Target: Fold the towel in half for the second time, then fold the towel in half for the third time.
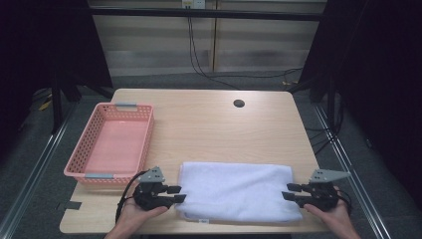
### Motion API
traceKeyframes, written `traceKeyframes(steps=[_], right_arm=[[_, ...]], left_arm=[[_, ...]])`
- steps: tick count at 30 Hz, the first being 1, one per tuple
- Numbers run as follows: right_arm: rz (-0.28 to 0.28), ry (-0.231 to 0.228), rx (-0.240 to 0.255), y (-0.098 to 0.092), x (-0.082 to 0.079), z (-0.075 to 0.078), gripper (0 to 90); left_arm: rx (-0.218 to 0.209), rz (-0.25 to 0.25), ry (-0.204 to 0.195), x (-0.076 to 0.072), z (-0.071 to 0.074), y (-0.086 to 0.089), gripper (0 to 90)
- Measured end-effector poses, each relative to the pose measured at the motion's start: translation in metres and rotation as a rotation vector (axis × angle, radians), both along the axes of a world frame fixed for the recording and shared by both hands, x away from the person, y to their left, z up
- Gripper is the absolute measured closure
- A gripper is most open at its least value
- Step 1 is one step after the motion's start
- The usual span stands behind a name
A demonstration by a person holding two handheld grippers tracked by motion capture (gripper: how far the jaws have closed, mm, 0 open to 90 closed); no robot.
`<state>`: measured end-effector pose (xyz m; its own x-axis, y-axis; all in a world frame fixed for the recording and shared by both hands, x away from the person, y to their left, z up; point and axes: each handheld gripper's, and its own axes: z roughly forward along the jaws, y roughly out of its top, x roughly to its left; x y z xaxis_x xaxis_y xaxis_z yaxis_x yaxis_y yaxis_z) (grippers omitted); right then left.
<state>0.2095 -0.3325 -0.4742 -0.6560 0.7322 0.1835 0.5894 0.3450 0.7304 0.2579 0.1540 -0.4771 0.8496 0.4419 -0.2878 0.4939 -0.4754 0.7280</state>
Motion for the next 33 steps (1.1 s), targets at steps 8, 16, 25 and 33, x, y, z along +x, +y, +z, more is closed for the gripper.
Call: traceKeyframes(steps=[8, 16, 25, 33], right_arm=[[-0.018, 0.035, -0.110, 0.009, 0.036, -0.018, 62.3], [-0.076, 0.039, -0.110, -0.003, 0.038, -0.018, 62.2], [-0.015, -0.044, -0.011, 0.024, 0.035, 0.012, 52.9], [0.119, -0.098, 0.037, 0.088, 0.060, 0.038, 51.6]], left_arm=[[0.054, -0.012, 0.030, 0.009, -0.016, -0.019, 56.0], [0.041, 0.009, 0.051, 0.016, -0.012, -0.031, 47.0], [-0.034, 0.102, 0.054, -0.007, 0.007, -0.004, 40.4], [-0.018, 0.122, 0.068, -0.016, 0.002, 0.008, 37.1]])
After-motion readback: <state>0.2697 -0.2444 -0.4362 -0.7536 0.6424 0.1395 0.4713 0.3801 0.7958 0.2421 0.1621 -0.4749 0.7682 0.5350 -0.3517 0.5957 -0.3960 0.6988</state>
